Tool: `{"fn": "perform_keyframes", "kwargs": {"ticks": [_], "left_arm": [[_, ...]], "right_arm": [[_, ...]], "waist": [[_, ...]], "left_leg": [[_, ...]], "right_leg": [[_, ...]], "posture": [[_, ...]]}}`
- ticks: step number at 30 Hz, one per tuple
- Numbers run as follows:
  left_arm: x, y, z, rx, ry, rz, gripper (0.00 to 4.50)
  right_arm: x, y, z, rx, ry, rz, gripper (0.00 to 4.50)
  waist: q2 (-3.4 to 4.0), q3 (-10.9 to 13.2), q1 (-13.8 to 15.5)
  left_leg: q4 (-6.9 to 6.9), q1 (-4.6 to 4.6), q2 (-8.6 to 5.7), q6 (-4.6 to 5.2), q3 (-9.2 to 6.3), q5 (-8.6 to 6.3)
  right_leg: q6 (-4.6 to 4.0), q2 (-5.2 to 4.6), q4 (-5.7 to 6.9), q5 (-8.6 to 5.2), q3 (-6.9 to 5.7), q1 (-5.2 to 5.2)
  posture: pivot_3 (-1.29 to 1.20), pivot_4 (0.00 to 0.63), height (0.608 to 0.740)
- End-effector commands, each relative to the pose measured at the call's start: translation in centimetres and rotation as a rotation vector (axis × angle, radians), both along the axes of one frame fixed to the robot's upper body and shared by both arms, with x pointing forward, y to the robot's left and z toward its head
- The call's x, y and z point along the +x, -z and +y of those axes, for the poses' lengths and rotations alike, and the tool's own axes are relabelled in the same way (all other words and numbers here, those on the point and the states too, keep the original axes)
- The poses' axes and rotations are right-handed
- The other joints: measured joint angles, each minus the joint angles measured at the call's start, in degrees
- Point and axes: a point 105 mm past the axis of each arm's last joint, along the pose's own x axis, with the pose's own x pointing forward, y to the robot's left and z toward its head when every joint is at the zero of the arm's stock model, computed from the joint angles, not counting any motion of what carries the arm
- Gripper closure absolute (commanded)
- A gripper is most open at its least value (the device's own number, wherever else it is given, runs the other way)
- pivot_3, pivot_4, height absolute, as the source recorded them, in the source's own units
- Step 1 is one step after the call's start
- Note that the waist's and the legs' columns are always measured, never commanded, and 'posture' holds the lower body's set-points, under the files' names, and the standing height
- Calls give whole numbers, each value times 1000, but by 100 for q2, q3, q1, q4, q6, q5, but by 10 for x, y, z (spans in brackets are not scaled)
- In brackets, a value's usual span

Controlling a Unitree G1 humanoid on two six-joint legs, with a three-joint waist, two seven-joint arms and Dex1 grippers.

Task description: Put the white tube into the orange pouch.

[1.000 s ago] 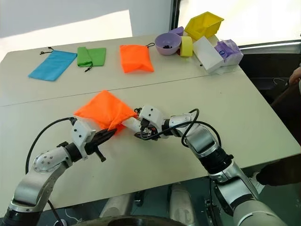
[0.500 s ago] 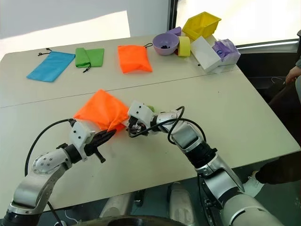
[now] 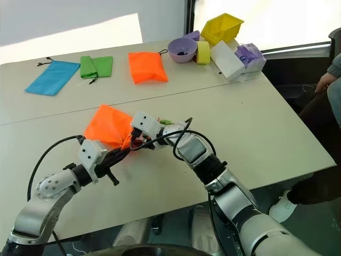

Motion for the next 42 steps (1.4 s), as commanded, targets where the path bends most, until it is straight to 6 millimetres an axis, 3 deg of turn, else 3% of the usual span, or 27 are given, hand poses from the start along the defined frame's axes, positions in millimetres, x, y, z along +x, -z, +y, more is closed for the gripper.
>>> {"fn": "perform_keyframes", "kwargs": {"ticks": [1,6,9,14,17,23,34,39,42], "left_arm": [[-2,-13,-4,-5,25,-62,4500],[-4,-13,-4,-3,29,-62,4500],[-7,-12,-5,-6,42,-54,4500],[-9,-12,-1,1,38,-52,4500],[-11,-10,1,8,44,-46,4500],[-11,-10,2,12,39,-45,4500],[-12,-5,15,20,3,-33,4500],[-15,-7,22,30,14,-27,4500],[-17,-7,26,45,22,-23,4500]], "right_arm": [[-12,-18,18,45,-116,-70,2656],[-17,-20,21,50,-161,-82,2656],[-7,-33,28,145,-88,-61,2656],[-8,-18,24,92,-92,-89,2656],[-8,-20,25,129,-90,-60,2656],[-11,-21,18,102,-103,-98,64],[-13,-27,-43,36,-144,-111,64],[9,-44,-64,45,-48,-199,64],[20,-44,-70,43,11,-198,64]], "waist": [[0,0,-9],[0,0,-8],[0,0,-11],[0,0,-4],[0,0,-7],[0,0,-9],[0,0,-8],[-1,0,-7],[-1,-1,-7]], "left_leg": [[-1,0,0,0,1,0],[-8,7,0,0,1,0],[-9,8,0,0,1,0],[-14,12,0,-1,2,0],[-14,11,-1,-1,2,0],[-17,14,-1,-2,3,0],[-17,13,-1,-2,8,0],[-18,13,2,-2,7,0],[-17,12,1,-2,8,0]], "right_leg": [[0,0,0,1,2,-2],[0,3,1,1,8,-4],[-1,3,1,1,12,-5],[-9,11,2,6,28,-13],[-10,11,1,6,30,-13],[-17,12,2,8,35,-16],[-27,7,-4,2,38,-14],[-29,8,-4,1,38,-15],[-29,8,-7,1,39,-14]], "posture": [[0,150,740],[0,150,740],[0,150,740],[0,150,740],[0,150,740],[0,150,740],[0,150,740],[0,150,740],[0,150,740]]}}
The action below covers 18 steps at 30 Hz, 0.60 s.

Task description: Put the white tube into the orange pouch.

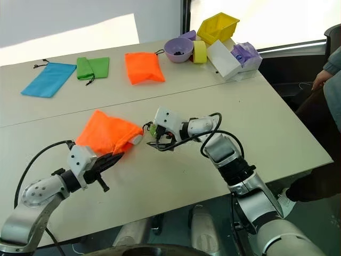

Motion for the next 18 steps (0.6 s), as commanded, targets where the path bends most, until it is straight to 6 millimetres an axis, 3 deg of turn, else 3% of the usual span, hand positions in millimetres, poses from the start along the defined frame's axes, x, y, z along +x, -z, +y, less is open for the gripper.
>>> {"fn": "perform_keyframes", "kwargs": {"ticks": [1,6,17,18], "left_arm": [[-2,-8,6,11,11,-30,4500],[-3,-8,7,9,18,-28,4500],[-6,-5,9,10,16,-25,4500],[-5,-6,10,10,13,-35,4500]], "right_arm": [[12,-13,-3,26,41,-50,64],[15,8,0,-6,83,37,64],[27,23,0,-17,136,95,64],[27,23,1,-6,128,100,295]], "waist": [[0,0,1],[0,0,4],[-1,0,-1],[0,-1,-6]], "left_leg": [[0,0,0,0,0,0],[-3,-1,0,0,0,0],[-2,1,0,0,0,0],[-2,1,0,0,0,0]], "right_leg": [[0,0,-2,0,0,0],[-1,0,-5,0,0,0],[-3,1,-4,2,0,1],[-3,1,-4,2,0,1]], "posture": [[0,150,740],[0,150,740],[0,150,740],[0,150,740]]}}
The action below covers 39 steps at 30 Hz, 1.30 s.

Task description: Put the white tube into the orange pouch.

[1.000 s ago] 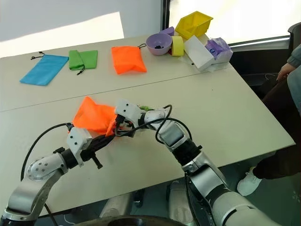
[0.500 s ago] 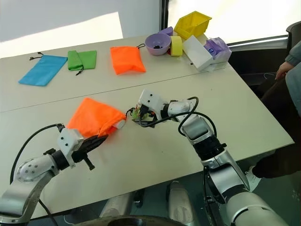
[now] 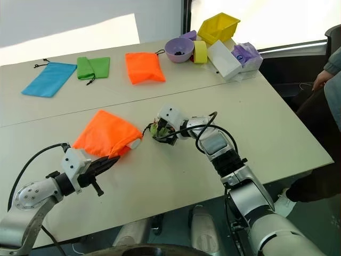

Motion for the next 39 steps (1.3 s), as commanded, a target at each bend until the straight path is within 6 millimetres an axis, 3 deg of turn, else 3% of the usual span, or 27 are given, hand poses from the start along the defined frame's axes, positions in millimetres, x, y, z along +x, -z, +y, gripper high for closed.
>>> {"fn": "perform_keyframes", "kwargs": {"ticks": [1,4,9,12,14,19,21,22,26,32,39], "left_arm": [[1,-10,2,1,-3,-61,4500],[2,-9,3,0,-7,-60,4500],[2,-1,11,-44,-64,14,4500],[2,-2,12,-103,-74,46,4500],[0,-3,11,-134,-58,58,3917],[-3,-6,12,-119,-22,43,1543],[-3,-11,13,-98,-5,8,358],[-4,-14,13,-111,5,3,49],[-1,-23,20,-119,-3,-23,49],[22,-62,8,-192,39,-144,49],[49,-60,-14,-176,110,-160,49]], "right_arm": [[2,-5,4,25,-13,-18,585],[-2,-6,7,53,-40,3,1866],[-11,-18,6,122,-76,11,4483],[-15,-24,-2,147,-74,11,4483],[-17,-26,-9,145,-59,-3,4500],[-22,-32,-19,177,-34,2,4500],[-23,-35,-23,188,-29,-4,4500],[-23,-36,-25,195,-21,-5,4500],[-28,-40,-29,254,-17,14,4500],[-30,-51,-30,350,-5,49,4500],[-32,-64,-32,436,-4,58,4500]], "waist": [[0,0,-9],[0,0,-2],[0,0,12],[0,0,8],[0,0,8],[0,0,-4],[0,0,-3],[0,0,-1],[0,0,2],[-2,0,16],[-2,0,21]], "left_leg": [[0,1,0,0,0,0],[0,1,0,0,0,0],[0,0,0,0,0,0],[-1,-2,-1,0,0,0],[0,-2,-1,0,0,0],[-2,-2,0,0,0,0],[-4,-2,1,0,0,0],[-5,-2,1,0,0,0],[-7,-4,1,0,0,-1],[-8,-9,0,0,0,-1],[-10,-7,0,3,6,1]], "right_leg": [[0,0,0,0,0,0],[-1,1,1,1,0,0],[-1,0,1,1,0,-1],[-1,-1,-2,1,0,-1],[-1,-1,-1,1,0,-1],[-3,-2,-2,0,1,-1],[-4,-2,-2,0,2,-2],[-4,-2,-2,-1,2,-3],[-5,-4,-9,-1,3,-2],[-4,-5,-14,-1,1,-1],[13,-1,-11,9,2,-1]], "posture": [[0,150,740],[0,150,740],[0,150,740],[0,150,740],[0,150,740],[0,150,740],[0,150,740],[0,150,740],[0,150,740],[0,150,740],[0,150,740]]}}
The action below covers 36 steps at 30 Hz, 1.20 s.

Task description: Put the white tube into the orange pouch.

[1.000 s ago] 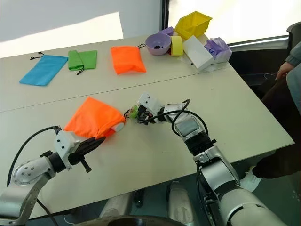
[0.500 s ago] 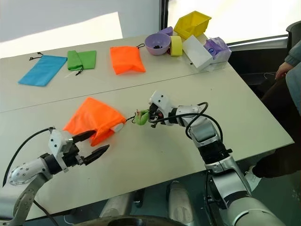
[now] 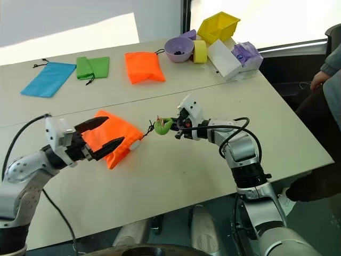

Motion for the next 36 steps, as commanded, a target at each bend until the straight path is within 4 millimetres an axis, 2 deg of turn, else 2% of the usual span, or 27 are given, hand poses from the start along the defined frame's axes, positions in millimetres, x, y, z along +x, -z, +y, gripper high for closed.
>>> {"fn": "perform_keyframes", "kwargs": {"ticks": [1,6,9,12,16,19,26,27,32,36], "left_arm": [[14,3,-10,32,17,-27,49],[39,10,-40,32,72,-51,49],[46,12,-58,17,119,-43,49],[49,23,-66,43,155,-5,49],[51,23,-76,28,195,9,49],[53,28,-78,61,196,17,857],[52,30,-73,88,156,2,4255],[52,32,-72,97,148,5,4410],[52,35,-68,123,115,12,4410],[45,47,-64,233,142,46,4410]], "right_arm": [[-5,-23,4,87,-25,-36,4500],[-15,-36,8,144,-59,-32,4500],[-15,-38,7,160,-40,-29,4500],[-15,-43,8,177,-30,-34,4500],[-14,-44,9,184,-13,-41,4500],[-11,-46,8,191,7,-48,4500],[-11,-42,3,186,25,-33,4500],[-11,-41,3,184,26,-32,4500],[-10,-42,4,181,24,-33,4500],[3,-44,-4,191,93,-48,4500]], "waist": [[0,0,-1],[-2,2,33],[-4,2,23],[-4,2,0],[-5,2,1],[-5,2,2],[-5,2,3],[-5,2,2],[-5,2,0],[-5,2,-4]], "left_leg": [[1,0,0,1,0,1],[13,0,-1,0,1,0],[15,-2,-4,1,3,0],[15,-2,-4,11,3,6],[13,-3,-2,15,3,9],[15,-4,-2,15,3,9],[19,-3,-3,16,3,9],[19,-3,-3,16,3,9],[19,-4,-3,16,3,9],[18,-3,-3,16,2,9]], "right_leg": [[1,0,2,1,0,1],[8,-1,3,5,-1,6],[14,-3,-2,9,0,8],[17,-3,3,10,0,14],[18,-1,10,11,0,20],[18,-1,9,11,0,20],[19,-2,8,12,0,19],[19,-2,9,12,0,19],[19,-2,8,12,0,17],[19,-2,9,12,0,17]], "posture": [[0,150,740],[0,150,740],[0,150,740],[0,150,740],[0,150,740],[0,150,740],[0,150,740],[0,150,740],[0,150,740],[0,150,740]]}}
